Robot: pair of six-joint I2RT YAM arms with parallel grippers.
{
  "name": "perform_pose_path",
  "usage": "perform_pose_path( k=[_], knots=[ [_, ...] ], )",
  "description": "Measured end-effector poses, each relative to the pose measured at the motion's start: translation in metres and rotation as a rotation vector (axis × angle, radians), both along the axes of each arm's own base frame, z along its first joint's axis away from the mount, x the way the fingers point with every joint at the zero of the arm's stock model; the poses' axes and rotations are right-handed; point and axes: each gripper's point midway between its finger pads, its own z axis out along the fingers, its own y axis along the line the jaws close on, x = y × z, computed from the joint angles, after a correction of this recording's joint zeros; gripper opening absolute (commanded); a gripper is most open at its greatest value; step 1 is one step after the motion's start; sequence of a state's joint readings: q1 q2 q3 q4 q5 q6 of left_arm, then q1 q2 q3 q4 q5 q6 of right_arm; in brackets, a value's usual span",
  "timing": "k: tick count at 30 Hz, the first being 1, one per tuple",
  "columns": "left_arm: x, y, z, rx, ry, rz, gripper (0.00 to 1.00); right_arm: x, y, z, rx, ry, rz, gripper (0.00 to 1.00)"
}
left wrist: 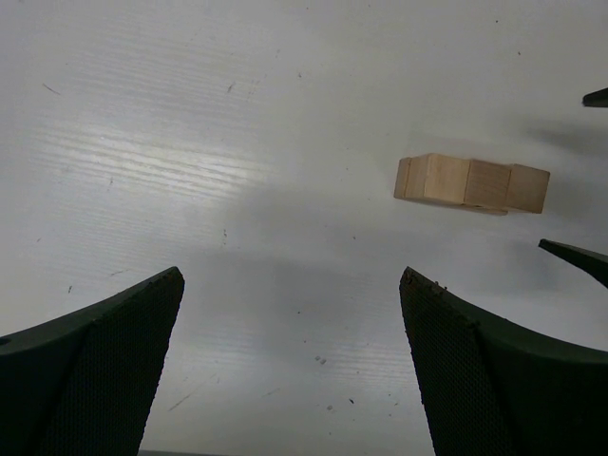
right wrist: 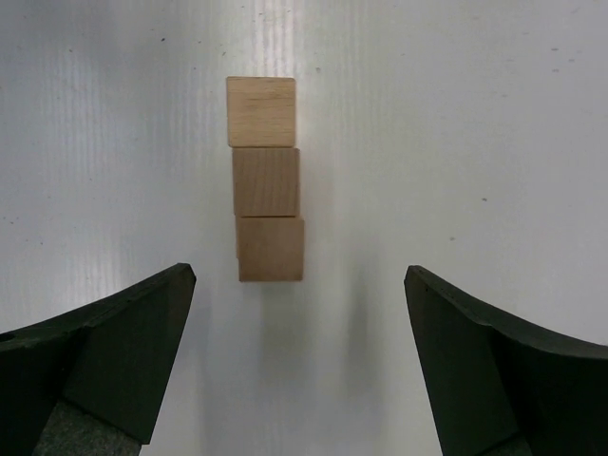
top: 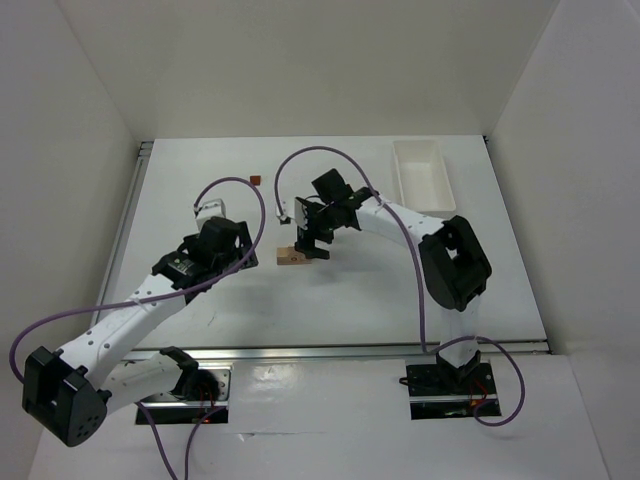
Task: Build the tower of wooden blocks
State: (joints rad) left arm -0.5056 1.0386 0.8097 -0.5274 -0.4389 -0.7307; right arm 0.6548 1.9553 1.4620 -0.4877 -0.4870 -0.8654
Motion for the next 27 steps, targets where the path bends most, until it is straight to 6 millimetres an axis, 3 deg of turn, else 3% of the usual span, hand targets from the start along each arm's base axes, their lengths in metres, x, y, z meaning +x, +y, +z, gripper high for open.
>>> perform_pose_path(
  k=[5,12,21,27],
  knots=[
    [0.004,-0.004,0.004,-0.002,-0.007,-0.018,1.00,0.017,-0.018,0.025,0.038,-0.050,-0.042,1.00],
    [0.014,-0.011,0.022,-0.027,-0.045,-0.030,1.00,0.052,-0.066,0.046,0.095,-0.089,-0.152,1.00],
    [0.022,-0.016,0.039,-0.054,-0.089,-0.033,1.00,0.090,-0.157,0.036,0.103,-0.115,-0.328,1.00],
    [0.025,-0.018,0.043,-0.052,-0.089,-0.032,1.00,0.110,-0.168,0.029,0.104,-0.170,-0.340,1.00]
  ],
)
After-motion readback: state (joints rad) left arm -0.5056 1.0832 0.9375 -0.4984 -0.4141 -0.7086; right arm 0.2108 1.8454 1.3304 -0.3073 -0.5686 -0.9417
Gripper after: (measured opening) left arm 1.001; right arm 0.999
